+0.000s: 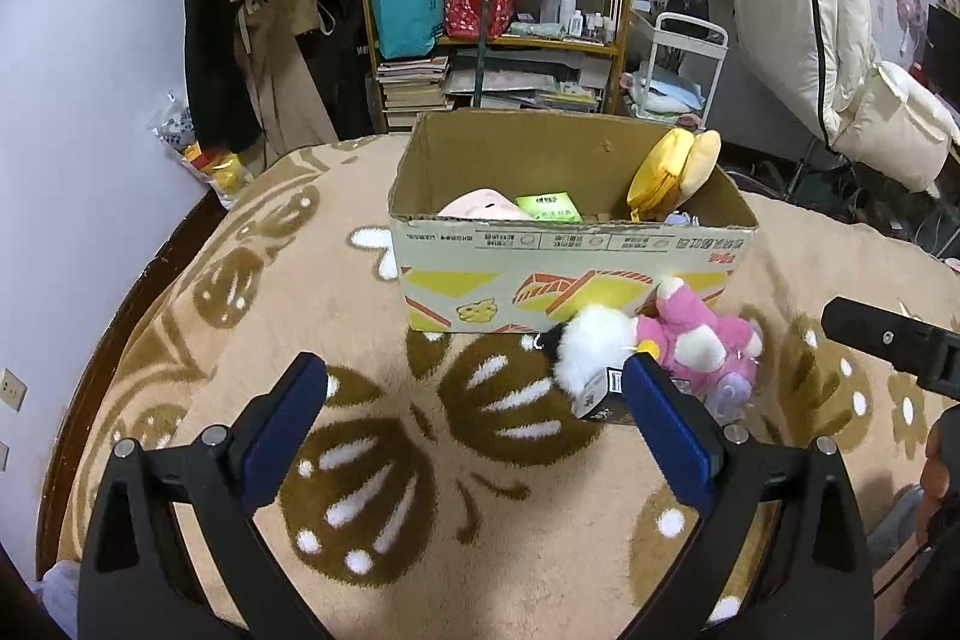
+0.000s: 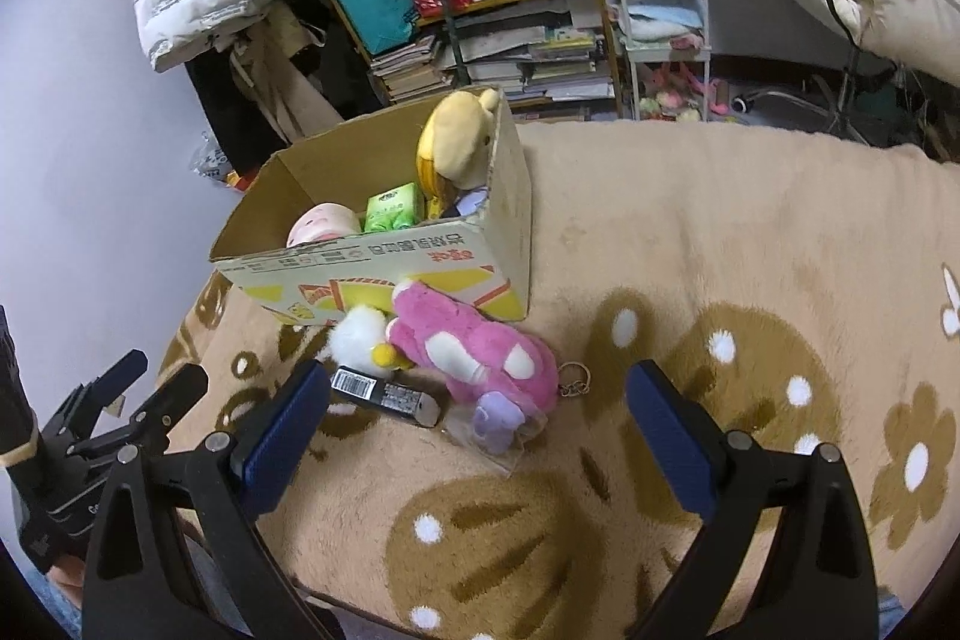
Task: Organize soft objects
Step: 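Lower the left tool to the black barcode box while the right approaches the clear pouch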
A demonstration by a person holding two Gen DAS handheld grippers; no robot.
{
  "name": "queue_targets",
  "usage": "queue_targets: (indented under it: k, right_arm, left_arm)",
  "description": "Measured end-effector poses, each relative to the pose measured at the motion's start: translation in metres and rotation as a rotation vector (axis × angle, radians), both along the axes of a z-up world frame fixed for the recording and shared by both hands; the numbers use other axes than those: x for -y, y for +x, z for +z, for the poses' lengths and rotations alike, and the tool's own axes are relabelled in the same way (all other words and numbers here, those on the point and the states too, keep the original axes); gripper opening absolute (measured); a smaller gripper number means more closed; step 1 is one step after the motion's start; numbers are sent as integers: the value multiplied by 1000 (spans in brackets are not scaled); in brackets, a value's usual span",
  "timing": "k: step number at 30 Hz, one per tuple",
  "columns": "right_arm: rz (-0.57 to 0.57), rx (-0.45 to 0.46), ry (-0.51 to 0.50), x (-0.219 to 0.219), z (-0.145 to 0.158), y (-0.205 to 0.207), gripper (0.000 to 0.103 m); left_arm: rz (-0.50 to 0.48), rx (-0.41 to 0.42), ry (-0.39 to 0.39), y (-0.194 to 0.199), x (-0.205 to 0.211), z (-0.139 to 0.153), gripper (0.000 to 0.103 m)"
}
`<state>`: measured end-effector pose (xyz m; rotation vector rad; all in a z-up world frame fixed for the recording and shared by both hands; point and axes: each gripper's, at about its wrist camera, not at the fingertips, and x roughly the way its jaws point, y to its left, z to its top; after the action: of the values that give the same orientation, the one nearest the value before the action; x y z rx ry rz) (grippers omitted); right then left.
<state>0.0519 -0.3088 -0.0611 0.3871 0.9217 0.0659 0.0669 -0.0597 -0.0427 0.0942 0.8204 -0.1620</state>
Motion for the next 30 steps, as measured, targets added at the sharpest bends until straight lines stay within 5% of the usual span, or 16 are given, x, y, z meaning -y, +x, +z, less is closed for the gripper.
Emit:
queue_targets:
  k: [22,30]
  right_arm:
    - [-69,-191,82,12,-49,37,103]
    - [-56,-270,101,8,-67,46,89]
  left_arm:
    - [-197,-61,30,20,73,-50,97]
    - [-239,-102,54,25,88,-67,97]
